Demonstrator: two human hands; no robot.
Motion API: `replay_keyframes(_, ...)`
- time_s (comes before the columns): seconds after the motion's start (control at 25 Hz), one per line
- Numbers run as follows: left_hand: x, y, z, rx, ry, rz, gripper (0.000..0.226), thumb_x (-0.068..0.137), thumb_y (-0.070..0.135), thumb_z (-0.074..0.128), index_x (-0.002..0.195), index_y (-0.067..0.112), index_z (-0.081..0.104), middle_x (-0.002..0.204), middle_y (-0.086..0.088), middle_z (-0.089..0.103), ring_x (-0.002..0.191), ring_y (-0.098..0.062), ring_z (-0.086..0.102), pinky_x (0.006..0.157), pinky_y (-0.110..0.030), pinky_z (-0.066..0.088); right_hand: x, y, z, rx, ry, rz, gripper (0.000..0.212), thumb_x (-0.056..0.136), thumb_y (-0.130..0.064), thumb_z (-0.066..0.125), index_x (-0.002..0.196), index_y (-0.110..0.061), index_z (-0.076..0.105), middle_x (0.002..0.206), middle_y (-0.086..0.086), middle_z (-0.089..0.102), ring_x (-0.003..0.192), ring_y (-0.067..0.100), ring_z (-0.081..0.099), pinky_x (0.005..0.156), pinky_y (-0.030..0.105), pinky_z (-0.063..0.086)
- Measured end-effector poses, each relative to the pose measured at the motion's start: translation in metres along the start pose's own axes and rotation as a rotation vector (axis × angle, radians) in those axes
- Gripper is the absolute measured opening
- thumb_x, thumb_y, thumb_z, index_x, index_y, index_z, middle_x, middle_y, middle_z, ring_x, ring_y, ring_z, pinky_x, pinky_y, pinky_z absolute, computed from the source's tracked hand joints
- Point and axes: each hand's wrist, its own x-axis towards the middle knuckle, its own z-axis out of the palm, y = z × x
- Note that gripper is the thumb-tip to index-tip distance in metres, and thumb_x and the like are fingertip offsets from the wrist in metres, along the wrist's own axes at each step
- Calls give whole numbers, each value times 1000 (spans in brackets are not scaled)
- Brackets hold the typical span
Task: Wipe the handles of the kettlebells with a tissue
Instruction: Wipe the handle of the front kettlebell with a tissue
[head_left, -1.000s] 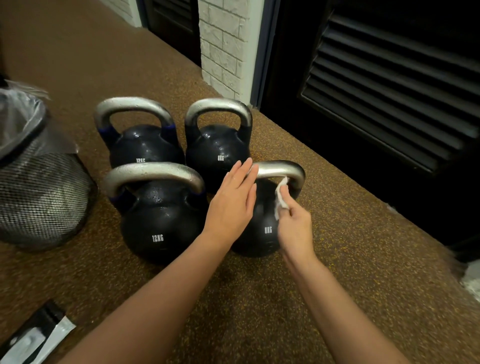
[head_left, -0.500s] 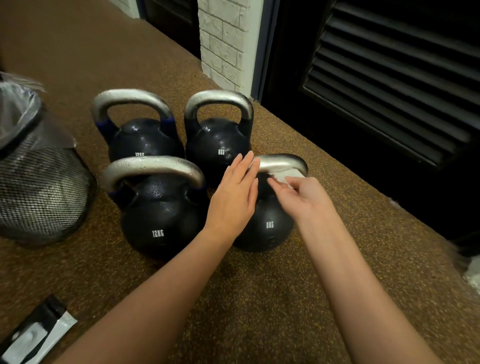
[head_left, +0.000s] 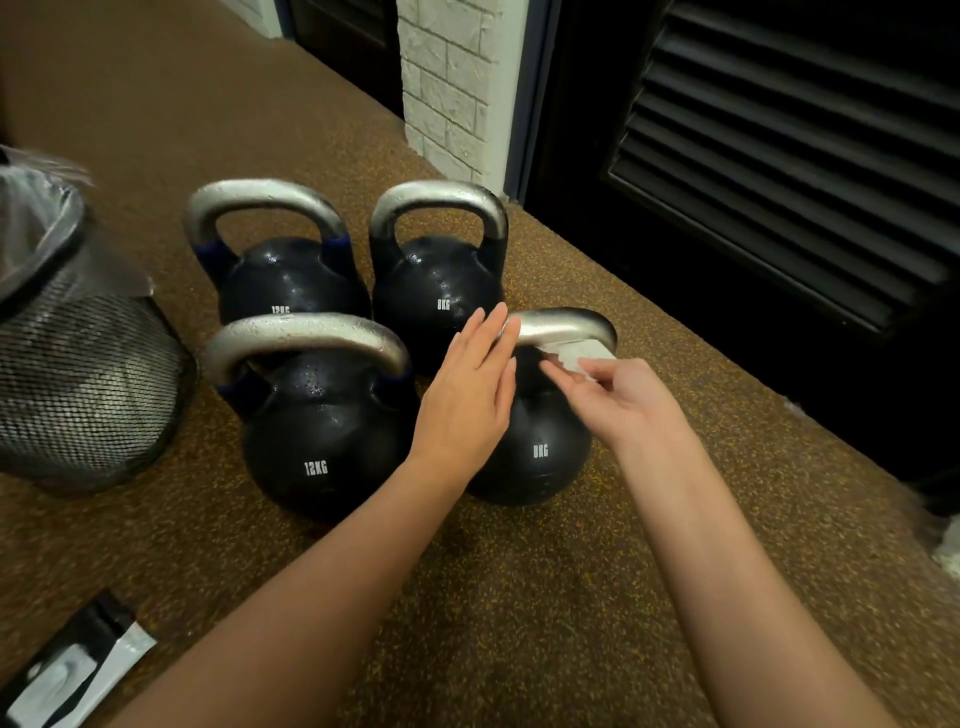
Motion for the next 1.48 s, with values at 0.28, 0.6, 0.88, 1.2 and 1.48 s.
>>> replay_keyframes(0.28, -1, -1, 2, 12, 8, -2, 48, 96, 26, 30, 140, 9, 38, 149, -6, 35, 141, -21, 25, 113, -41, 30, 4, 4, 5, -37, 2, 12, 51, 91, 15, 24, 142, 8, 19, 149, 27, 22, 138, 41, 24, 112, 51, 22)
replay_keyframes(0.6, -1, -1, 0, 15, 11, 7, 50, 94, 27, 30, 140, 9, 38, 148, -6, 36, 140, -20, 26, 114, -39, 29, -24, -29, 2, -681, -70, -530, 44, 92, 7, 35, 135, -4, 44, 115, 8, 56, 101, 20, 58, 85, 23, 50)
replay_keyframes(0.88, -1, 0, -3, 18, 1, 9, 50, 93, 27, 31, 139, 9, 39, 148, -6, 36, 140, -19, 27, 113, -39, 31, 18, 2, -3, -2055, -9, -1138, 52, 83, 8, 45, 133, -8, 45, 136, 10, 46, 125, 30, 42, 103, 32, 33)
replay_keyframes(1.2, -1, -1, -1, -16, 19, 2, 50, 93, 28, 31, 139, 10, 40, 147, -6, 37, 140, -19, 26, 114, -38, 28, 33, -11, -33, -1805, -34, -1185, 57, 83, 12, 43, 134, -13, 48, 128, 9, 56, 119, 31, 51, 109, 44, 34)
replay_keyframes(1.48, -1, -1, 0, -32, 31, -8, 51, 92, 30, 31, 138, 10, 41, 146, -6, 39, 140, -18, 27, 112, -39, 33, 45, -9, -30, -1597, 176, -992, 57, 85, 11, 35, 130, -20, 52, 93, 10, 58, 79, 22, 51, 67, 25, 36)
